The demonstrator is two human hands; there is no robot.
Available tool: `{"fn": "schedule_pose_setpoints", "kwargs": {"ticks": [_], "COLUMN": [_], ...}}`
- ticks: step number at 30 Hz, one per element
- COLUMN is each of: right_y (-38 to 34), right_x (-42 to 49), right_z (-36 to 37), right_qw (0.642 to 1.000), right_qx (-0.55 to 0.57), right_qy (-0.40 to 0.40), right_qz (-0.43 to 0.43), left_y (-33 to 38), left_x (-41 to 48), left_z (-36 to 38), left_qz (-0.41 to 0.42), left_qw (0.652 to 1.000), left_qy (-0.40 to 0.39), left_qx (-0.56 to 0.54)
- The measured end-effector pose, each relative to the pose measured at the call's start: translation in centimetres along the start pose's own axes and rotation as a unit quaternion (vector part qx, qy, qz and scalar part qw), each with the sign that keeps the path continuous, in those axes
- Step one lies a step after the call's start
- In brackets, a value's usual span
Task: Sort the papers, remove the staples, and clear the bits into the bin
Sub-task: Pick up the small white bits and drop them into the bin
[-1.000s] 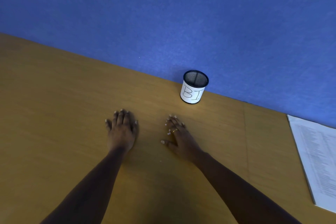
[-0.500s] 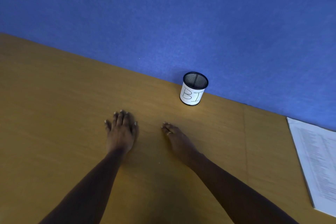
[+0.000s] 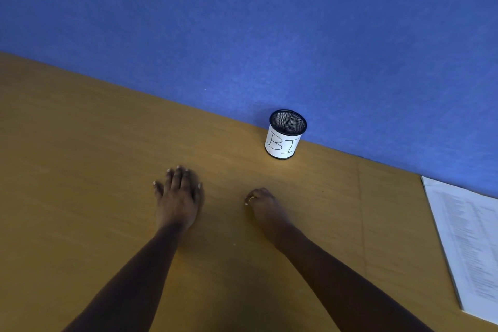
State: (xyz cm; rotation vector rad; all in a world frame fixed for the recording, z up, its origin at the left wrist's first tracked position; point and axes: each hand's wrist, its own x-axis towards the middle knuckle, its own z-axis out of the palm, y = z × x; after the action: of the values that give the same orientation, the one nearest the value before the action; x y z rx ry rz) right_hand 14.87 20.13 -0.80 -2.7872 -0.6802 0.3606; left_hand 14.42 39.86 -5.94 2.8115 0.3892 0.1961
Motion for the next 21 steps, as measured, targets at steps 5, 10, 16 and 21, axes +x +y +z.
{"fn": "schedule_pose_setpoints", "kwargs": {"ticks": [5, 10, 16, 21], "right_y": [-0.3, -0.6, -0.3, 0.9], "right_x": [0.5, 0.6, 1.5, 1.1], "right_z": [-0.2, -0.9, -0.7, -0.9], "right_qw": [1.000, 0.999, 0.996, 0.937], "right_qx": [-0.023, -0.052, 0.061, 0.277], "right_qy": [-0.004, -0.005, 0.036, 0.157], "right_qz": [-0.005, -0.004, 0.051, 0.142], "left_y": [0.1, 0.1, 0.0, 0.0], "left_x": [0.0, 0.1, 0.2, 0.1], "left_z": [-0.1, 0.0, 0.1, 0.1], "left_qz": [-0.001, -0.001, -0.001, 0.001], "left_qw": [1.000, 1.000, 1.000, 1.000], "left_qy": [-0.002, 0.000, 0.003, 0.007], "left_qx": [0.000, 0.004, 0.009, 0.001]}}
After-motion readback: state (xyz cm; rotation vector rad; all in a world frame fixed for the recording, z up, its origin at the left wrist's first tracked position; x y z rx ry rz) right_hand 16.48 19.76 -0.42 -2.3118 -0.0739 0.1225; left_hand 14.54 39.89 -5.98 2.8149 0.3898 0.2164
